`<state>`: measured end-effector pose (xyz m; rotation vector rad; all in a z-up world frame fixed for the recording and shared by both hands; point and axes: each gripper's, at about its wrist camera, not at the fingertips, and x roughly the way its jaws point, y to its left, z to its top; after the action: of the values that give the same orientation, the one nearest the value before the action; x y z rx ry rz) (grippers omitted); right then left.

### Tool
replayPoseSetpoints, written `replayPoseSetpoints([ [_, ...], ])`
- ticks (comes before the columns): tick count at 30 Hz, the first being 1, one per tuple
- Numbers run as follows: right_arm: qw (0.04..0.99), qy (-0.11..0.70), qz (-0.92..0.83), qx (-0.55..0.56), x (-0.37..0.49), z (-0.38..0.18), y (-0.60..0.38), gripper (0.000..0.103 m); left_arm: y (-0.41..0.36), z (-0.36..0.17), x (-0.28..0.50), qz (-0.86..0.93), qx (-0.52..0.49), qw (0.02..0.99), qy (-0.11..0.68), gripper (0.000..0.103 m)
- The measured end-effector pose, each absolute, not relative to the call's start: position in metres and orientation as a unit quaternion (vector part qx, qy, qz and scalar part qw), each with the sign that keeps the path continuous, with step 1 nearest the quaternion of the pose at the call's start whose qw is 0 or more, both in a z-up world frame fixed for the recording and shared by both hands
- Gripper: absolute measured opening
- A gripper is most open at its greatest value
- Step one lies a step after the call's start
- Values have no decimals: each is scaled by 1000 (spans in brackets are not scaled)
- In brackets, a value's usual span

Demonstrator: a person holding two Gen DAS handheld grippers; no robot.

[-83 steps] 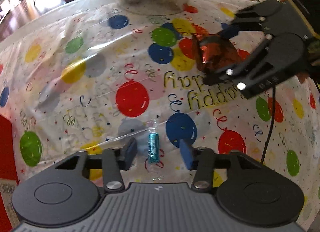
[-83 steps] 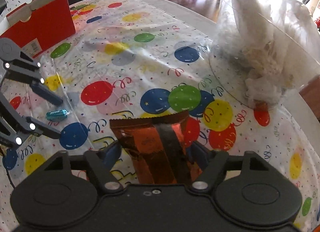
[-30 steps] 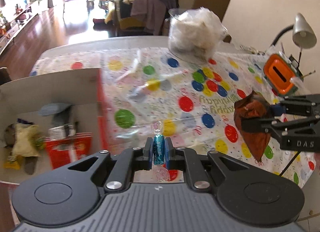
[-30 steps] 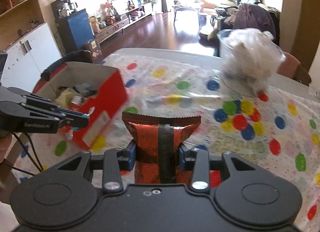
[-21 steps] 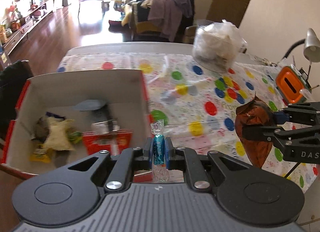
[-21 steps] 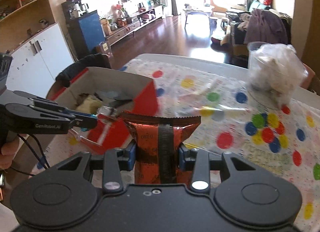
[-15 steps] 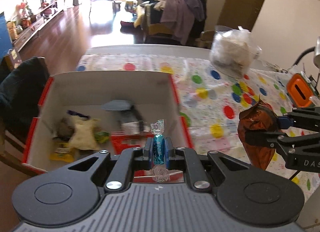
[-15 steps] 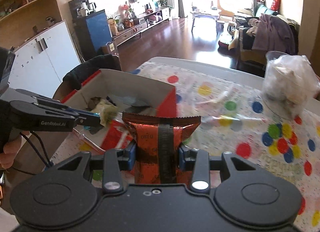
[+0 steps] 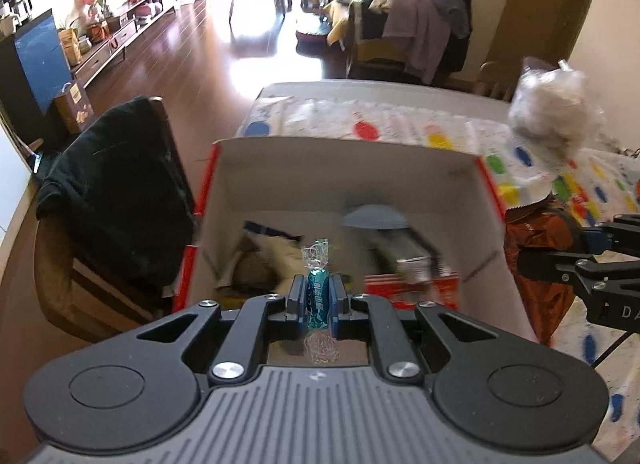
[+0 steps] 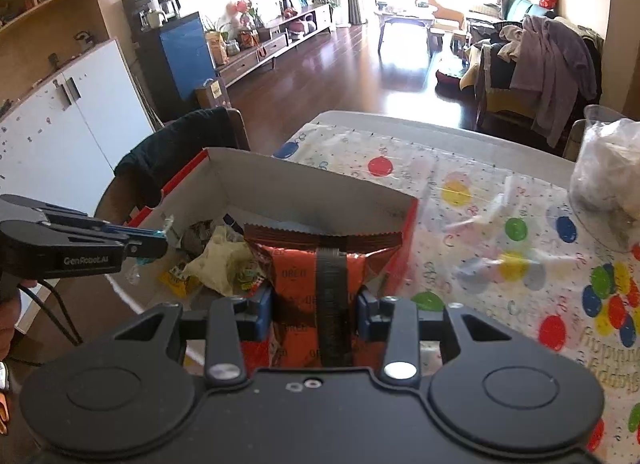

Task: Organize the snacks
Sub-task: 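Carry the teal candy with the left tool while the right tool carries the orange snack to the box, then open both tools to drop the teal candy and orange snack into the box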

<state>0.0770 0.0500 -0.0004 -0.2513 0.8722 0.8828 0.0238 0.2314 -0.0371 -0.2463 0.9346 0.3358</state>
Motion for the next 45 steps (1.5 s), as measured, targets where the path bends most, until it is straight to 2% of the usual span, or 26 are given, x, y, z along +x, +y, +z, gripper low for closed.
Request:
replayPoseSetpoints([
  [8, 802, 417, 402, -145, 75, -27, 87, 39, 262, -67, 36, 174, -104, 858, 472, 11],
  [26, 785, 448, 394, -168, 61, -58, 112, 39, 243, -109, 45, 147, -56, 849, 505, 11],
  [41, 791, 454, 383, -150, 57, -57, 98, 52, 240, -115, 33, 149, -70, 846, 507, 13],
  [44, 795, 449, 382, -142, 56, -54, 92, 65, 240, -111, 29, 150, -75, 848, 503, 14],
  [45, 797, 447, 383, -137, 56, -53, 91, 66, 241, -110, 28, 149, -77, 849, 501, 15],
])
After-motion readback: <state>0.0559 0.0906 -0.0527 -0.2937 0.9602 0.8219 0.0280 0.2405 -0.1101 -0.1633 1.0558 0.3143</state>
